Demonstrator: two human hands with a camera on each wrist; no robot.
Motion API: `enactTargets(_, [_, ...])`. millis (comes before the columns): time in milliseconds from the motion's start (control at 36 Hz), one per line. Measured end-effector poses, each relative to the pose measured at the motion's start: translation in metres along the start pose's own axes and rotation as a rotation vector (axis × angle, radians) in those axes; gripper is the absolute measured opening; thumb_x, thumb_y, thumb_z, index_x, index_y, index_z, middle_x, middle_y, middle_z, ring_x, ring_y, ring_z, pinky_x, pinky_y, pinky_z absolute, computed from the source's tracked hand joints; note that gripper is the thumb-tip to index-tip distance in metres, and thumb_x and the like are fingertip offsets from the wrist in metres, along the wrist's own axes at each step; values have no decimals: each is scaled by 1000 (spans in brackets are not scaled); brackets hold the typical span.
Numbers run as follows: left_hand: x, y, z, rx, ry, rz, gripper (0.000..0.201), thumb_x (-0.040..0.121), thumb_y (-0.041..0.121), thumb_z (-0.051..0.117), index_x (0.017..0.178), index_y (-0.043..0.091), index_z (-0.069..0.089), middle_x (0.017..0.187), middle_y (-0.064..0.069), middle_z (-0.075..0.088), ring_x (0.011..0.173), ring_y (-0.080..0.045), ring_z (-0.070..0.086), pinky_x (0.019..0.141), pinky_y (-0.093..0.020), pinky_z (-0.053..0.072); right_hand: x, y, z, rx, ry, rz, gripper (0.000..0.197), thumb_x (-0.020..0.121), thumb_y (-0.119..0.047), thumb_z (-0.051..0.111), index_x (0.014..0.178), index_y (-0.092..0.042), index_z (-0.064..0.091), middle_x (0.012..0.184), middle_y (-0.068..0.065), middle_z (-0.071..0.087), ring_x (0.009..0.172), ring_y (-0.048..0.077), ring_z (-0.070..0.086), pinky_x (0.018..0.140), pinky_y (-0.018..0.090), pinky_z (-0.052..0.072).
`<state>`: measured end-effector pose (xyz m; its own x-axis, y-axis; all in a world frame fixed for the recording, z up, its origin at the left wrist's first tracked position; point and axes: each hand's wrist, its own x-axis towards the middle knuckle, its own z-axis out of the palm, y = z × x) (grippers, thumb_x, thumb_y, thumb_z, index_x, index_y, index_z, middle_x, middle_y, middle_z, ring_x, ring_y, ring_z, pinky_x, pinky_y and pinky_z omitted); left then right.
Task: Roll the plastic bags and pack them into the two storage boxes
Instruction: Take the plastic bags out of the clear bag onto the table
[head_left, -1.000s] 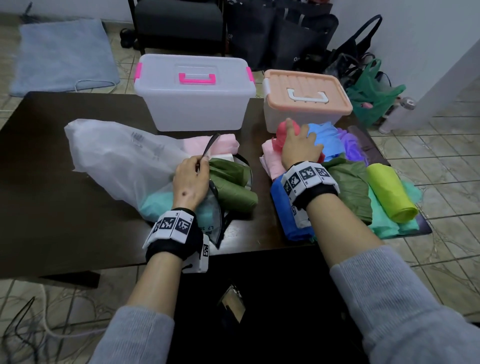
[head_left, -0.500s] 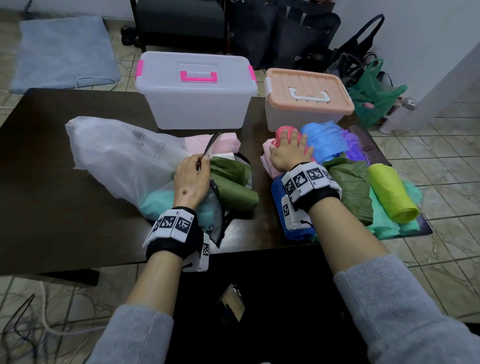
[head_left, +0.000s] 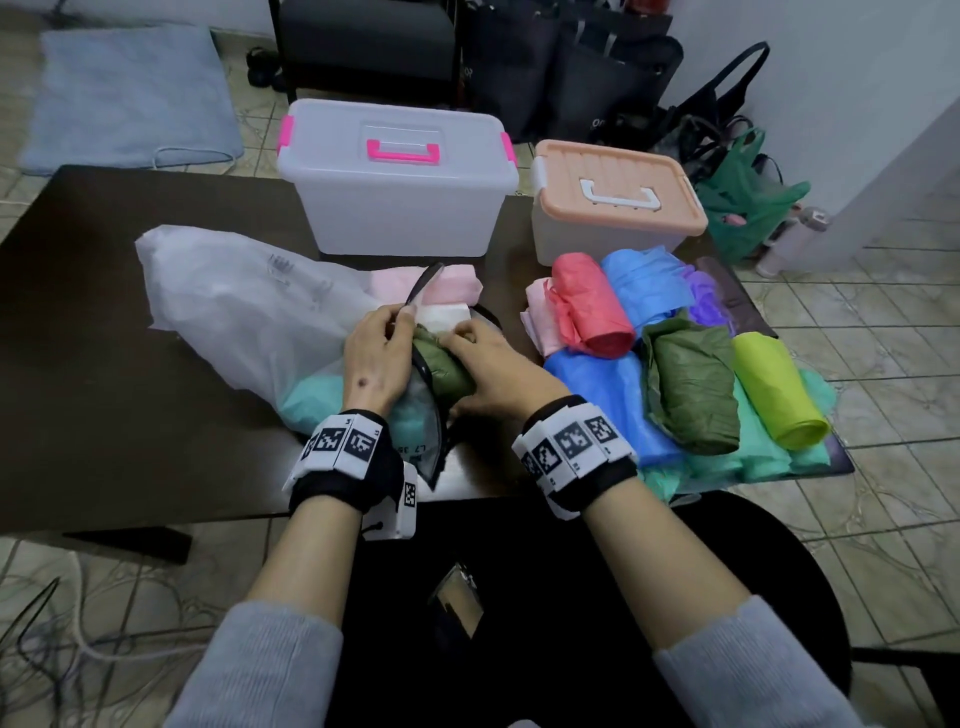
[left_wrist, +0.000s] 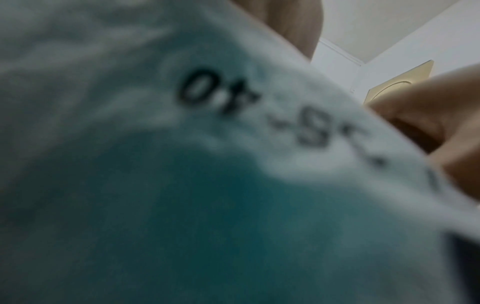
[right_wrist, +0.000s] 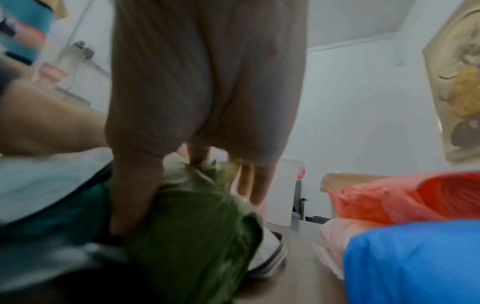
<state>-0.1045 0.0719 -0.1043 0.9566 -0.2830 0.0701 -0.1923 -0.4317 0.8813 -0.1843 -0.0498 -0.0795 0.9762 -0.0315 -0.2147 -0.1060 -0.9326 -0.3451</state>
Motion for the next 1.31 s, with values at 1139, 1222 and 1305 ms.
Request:
enactTargets(1139, [4,-4,-1,-110,8,-12,32,97,31,45,93,9,67,91,-4,62,83,-20,52,76,-32,42,-87,45,-25,-154,426,991,55,89,-40,39,117,4,58,130,21,43,123,31,32,97,41,27])
enactTargets(1222, [4,-4,-2,-102,10,-8,30,98,31,44,84,10,62,83,-5,59,76,-18,46,69,-31,36,-86,44,-22,-183,513,983,48,88,-30,43,120,4,51,130,21,41,123,31,33,97,42,28])
enactTargets(1305, [6,-3,-2,-113,-4,-15,34,98,29,44,70,12,53,70,1,51,66,-15,41,62,-30,32,-86,45,-21,-190,574,925,56,86,-24,45,135,-1,33,139,22,34,131,34,28,103,47,25])
